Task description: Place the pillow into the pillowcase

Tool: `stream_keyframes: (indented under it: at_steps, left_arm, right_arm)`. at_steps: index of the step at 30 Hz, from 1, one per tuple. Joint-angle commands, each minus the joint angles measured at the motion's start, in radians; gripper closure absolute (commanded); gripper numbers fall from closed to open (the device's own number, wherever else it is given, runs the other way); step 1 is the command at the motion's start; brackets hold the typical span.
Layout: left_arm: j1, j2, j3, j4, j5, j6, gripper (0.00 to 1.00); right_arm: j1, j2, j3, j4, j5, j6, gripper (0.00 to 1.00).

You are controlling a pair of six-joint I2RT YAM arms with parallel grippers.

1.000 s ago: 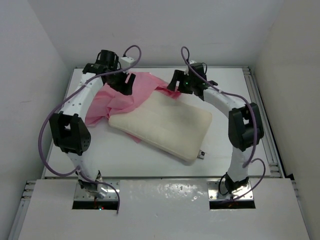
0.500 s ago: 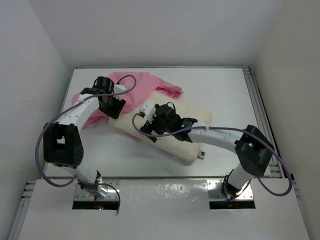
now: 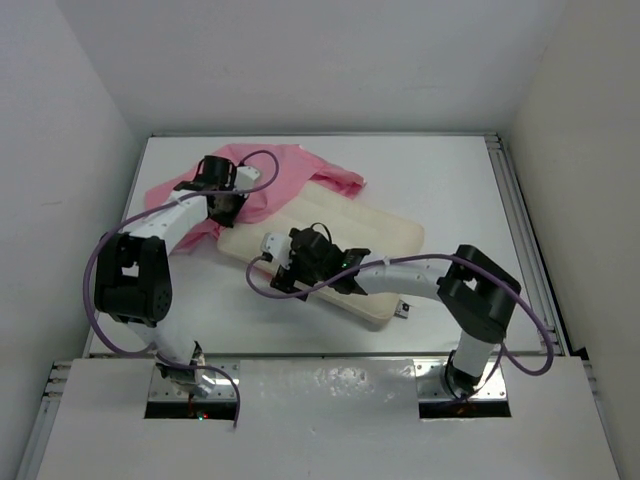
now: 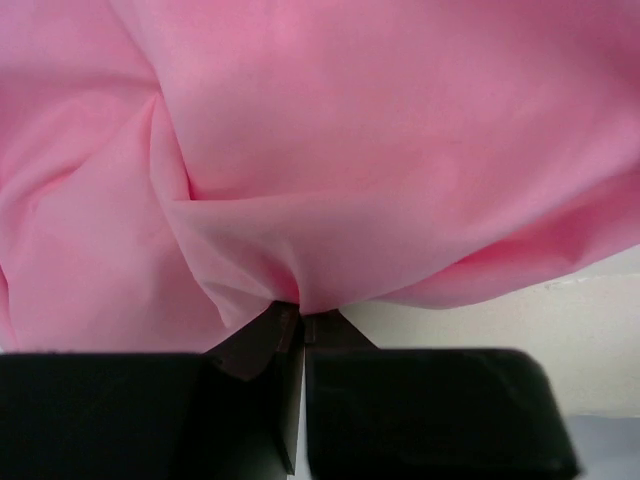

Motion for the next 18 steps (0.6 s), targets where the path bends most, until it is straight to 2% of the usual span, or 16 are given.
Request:
stream_keyframes:
  at_steps: [1,5,6,7,8,10,11,13,18]
  left_arm:
    - [-0.009,-0.002,0.018,-0.010,0.030,0.006,1.00]
    - [0.008,-0.019,0.073,-0.107,0.027,0.006,1.00]
    - [0.010,-0.031,0.083,-0.146,0.026,0.009,1.00]
    - [0.014,-0.039,0.092,-0.165,0.027,0.010,1.00]
    - [0.016,-0.045,0.109,-0.185,0.027,0.016,1.00]
    - [0.019,-0.063,0.121,-0.235,0.027,0.035,1.00]
    - [0.019,-0.068,0.133,-0.251,0.027,0.043,1.00]
    - [0.018,-0.077,0.147,-0.297,0.027,0.061,1.00]
    - [0.022,-0.076,0.218,-0.354,0.004,0.076,1.00]
  right_arm:
    - [0.041,0.019,0.057,0.030,-0.009,-0.029,0.01]
    - [0.063,0.135,0.125,0.009,0.157,-0.043,0.01]
    - [0.061,0.172,0.186,-0.023,0.269,-0.038,0.01]
    - [0.057,0.208,0.219,-0.032,0.345,-0.029,0.06]
    - [0.046,0.272,0.254,-0.037,0.402,-0.012,0.40]
    - [0.006,0.311,0.343,-0.111,0.485,0.015,0.82]
    - [-0.008,0.314,0.360,-0.123,0.494,0.050,1.00]
    - [-0.048,0.270,0.367,-0.125,0.437,0.075,1.00]
    - [-0.126,0.081,0.293,0.035,0.338,0.178,1.00]
